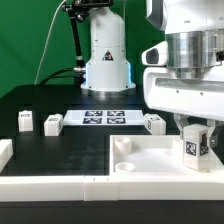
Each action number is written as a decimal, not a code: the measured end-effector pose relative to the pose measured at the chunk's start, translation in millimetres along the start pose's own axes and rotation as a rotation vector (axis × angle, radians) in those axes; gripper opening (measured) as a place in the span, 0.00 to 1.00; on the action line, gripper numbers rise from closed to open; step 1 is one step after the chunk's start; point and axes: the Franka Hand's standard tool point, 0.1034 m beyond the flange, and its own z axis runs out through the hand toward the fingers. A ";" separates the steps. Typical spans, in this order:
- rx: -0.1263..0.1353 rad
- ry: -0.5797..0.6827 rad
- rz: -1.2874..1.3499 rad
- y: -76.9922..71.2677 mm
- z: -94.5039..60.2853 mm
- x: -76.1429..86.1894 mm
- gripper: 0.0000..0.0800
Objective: Assemble one leg
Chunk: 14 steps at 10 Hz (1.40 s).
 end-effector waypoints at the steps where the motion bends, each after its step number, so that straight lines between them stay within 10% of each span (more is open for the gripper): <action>1: 0.002 -0.002 0.111 -0.3 0.1 -0.8 0.36; 6: 0.012 -0.026 0.304 -0.8 0.3 -1.9 0.36; 8: 0.014 -0.025 0.254 -1.5 -0.1 -2.0 0.74; 14: -0.015 -0.029 -0.506 -2.7 0.6 3.9 0.81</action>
Offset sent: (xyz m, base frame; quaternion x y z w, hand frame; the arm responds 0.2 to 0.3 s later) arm 0.0000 0.0000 0.0000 0.0000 0.0000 0.1593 0.9872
